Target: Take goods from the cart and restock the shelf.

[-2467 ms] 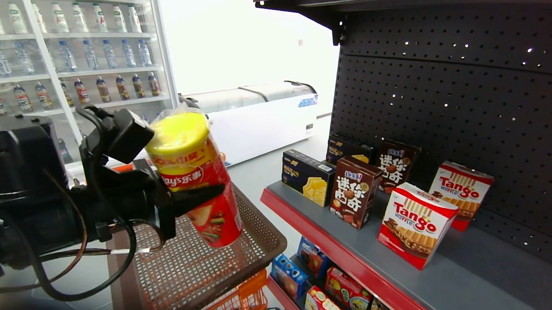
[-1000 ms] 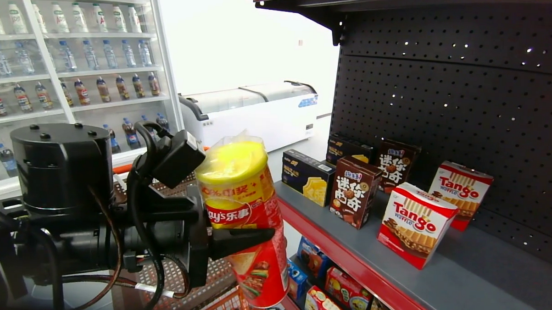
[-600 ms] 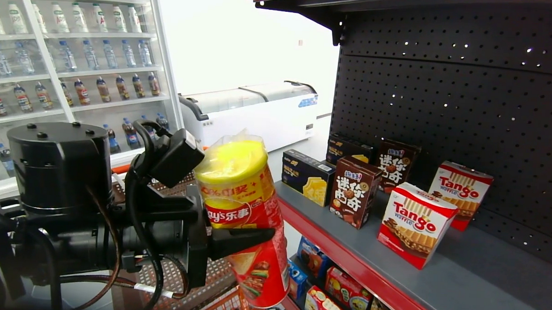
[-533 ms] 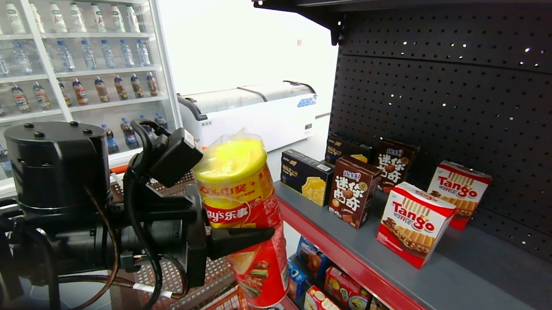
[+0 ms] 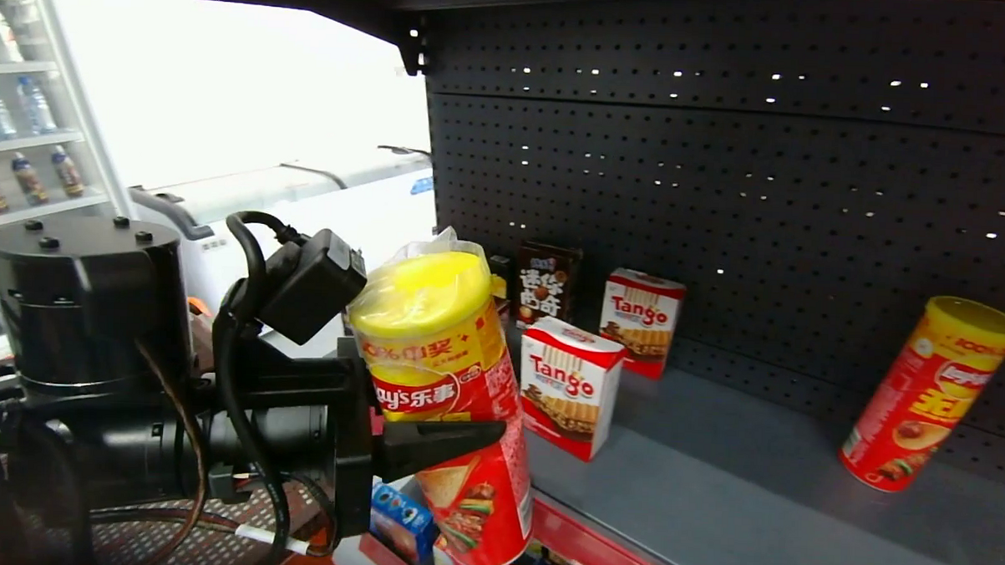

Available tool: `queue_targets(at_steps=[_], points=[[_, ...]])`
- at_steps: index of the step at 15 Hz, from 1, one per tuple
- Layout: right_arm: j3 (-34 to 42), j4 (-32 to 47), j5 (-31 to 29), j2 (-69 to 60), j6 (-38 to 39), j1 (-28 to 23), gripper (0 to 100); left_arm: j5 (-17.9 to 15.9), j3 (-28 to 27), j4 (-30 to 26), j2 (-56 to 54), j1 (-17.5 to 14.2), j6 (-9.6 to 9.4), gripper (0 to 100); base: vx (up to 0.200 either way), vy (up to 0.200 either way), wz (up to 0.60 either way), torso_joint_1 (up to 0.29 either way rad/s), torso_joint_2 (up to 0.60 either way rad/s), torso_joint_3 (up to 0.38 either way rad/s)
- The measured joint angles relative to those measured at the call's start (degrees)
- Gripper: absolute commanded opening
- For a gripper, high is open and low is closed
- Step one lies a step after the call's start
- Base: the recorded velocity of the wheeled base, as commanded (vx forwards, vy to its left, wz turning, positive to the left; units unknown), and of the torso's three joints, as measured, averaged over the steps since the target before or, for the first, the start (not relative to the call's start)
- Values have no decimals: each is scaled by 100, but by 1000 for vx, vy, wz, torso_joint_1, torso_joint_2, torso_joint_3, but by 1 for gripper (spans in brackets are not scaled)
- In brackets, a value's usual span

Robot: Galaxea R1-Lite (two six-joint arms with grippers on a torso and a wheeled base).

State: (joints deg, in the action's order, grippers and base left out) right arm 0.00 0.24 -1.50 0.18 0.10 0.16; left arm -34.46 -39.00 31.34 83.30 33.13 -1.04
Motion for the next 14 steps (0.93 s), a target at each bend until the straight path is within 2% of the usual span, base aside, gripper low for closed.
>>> queue_targets(at_steps=[4,10,14], points=[[0,-4,0,0,0,0,100,11,-2,-22,-166,319,6,0,0,0,-600,4,1,2],[0,-4,5,0,0,0,100,44,33,-20,-218,369,0,0,0,0,-600,2,2,4],[0,2,66,0,-2,5,100,61,39,-11,-218,369,-7,0,0,0,0,0,0,0]])
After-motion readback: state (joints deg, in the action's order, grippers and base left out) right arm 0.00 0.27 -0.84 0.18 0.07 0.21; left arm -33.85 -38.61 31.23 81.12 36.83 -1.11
